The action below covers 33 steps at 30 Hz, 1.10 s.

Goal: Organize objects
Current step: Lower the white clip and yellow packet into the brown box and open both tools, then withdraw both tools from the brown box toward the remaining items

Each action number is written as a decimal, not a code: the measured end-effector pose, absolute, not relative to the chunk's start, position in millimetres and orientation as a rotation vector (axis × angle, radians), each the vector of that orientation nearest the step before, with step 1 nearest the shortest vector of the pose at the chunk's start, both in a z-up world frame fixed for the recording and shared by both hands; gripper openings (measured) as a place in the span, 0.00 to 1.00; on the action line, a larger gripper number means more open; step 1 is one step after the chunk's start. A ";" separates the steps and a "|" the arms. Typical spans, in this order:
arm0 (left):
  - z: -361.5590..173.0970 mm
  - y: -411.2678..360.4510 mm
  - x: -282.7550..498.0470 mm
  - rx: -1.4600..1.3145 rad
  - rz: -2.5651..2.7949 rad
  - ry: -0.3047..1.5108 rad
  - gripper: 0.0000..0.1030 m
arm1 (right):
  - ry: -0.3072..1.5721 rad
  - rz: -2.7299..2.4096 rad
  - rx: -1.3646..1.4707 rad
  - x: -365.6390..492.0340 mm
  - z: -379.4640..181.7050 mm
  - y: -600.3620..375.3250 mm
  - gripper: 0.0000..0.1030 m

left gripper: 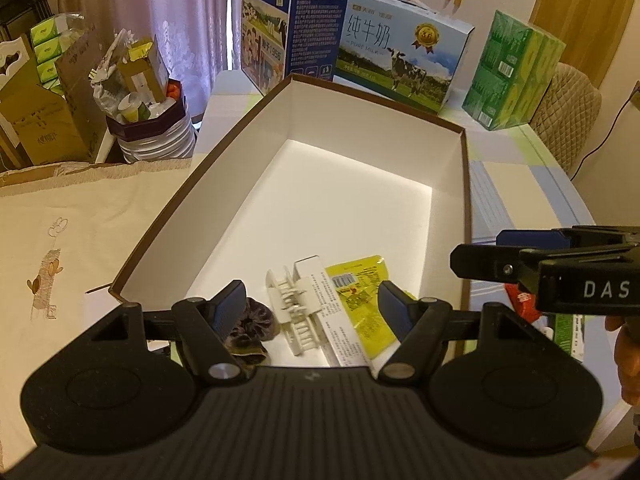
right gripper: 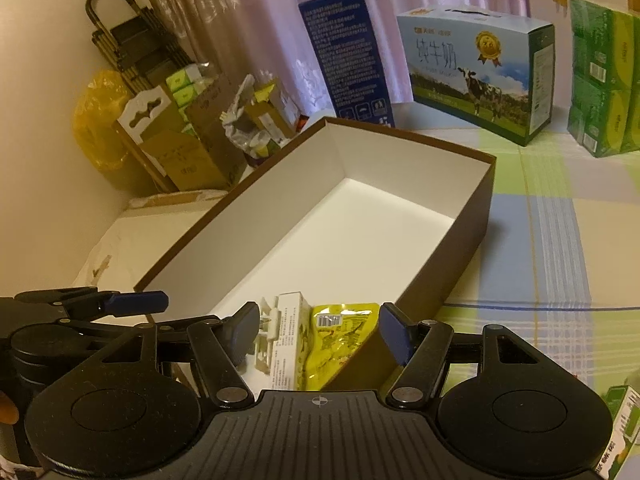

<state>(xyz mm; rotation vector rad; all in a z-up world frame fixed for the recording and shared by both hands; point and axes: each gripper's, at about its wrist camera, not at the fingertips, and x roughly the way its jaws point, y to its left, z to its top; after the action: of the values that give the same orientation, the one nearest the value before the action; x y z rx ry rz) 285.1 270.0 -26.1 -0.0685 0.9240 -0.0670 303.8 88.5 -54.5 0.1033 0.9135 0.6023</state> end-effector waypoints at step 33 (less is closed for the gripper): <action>-21.3 116.0 238.4 -0.068 -0.322 0.940 0.69 | 0.951 0.377 0.283 233.3 -56.6 -101.0 0.61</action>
<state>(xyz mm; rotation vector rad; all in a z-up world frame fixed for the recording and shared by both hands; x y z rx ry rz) 238.4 116.0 -21.3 -0.0678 0.9405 -0.3218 233.3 -101.0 -56.6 0.2833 0.9515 0.3774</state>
